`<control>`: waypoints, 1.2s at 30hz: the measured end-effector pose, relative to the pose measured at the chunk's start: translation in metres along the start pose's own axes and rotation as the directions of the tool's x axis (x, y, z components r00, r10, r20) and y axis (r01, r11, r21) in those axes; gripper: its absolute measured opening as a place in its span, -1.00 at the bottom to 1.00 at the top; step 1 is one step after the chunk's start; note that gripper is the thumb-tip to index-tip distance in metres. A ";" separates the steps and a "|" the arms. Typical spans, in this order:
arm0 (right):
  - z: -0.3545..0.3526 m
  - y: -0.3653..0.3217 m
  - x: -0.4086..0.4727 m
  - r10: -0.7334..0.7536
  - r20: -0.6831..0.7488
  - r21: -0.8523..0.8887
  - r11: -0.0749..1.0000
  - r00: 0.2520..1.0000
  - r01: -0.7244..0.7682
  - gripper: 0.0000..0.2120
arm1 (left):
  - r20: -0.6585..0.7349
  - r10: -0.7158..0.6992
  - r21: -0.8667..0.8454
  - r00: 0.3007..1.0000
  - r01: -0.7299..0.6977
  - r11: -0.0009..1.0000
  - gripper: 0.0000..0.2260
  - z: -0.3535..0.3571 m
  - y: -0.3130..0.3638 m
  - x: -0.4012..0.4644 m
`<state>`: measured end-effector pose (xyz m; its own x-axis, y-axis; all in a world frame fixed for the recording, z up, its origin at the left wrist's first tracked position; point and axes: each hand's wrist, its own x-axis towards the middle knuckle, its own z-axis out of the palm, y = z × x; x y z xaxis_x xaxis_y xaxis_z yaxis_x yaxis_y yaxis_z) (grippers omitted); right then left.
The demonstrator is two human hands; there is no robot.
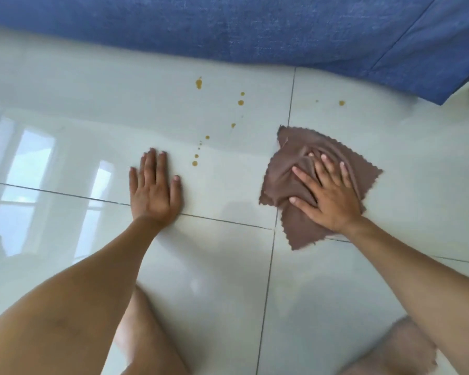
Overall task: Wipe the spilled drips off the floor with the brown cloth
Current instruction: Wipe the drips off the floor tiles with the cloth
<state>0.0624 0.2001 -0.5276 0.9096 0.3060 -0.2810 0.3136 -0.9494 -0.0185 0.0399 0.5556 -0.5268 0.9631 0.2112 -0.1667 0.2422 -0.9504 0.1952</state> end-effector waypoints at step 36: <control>-0.019 -0.079 0.087 0.210 -0.116 0.133 0.972 0.971 -0.195 -0.37 | 0.021 0.016 -0.044 1.000 -0.015 0.999 -0.44 0.006 -0.006 0.002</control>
<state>0.1213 0.3033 -0.5326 0.9806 0.1056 -0.1652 0.0915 -0.9916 -0.0909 0.0397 0.5606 -0.5344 0.9641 0.1910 -0.1842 0.2327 -0.9424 0.2404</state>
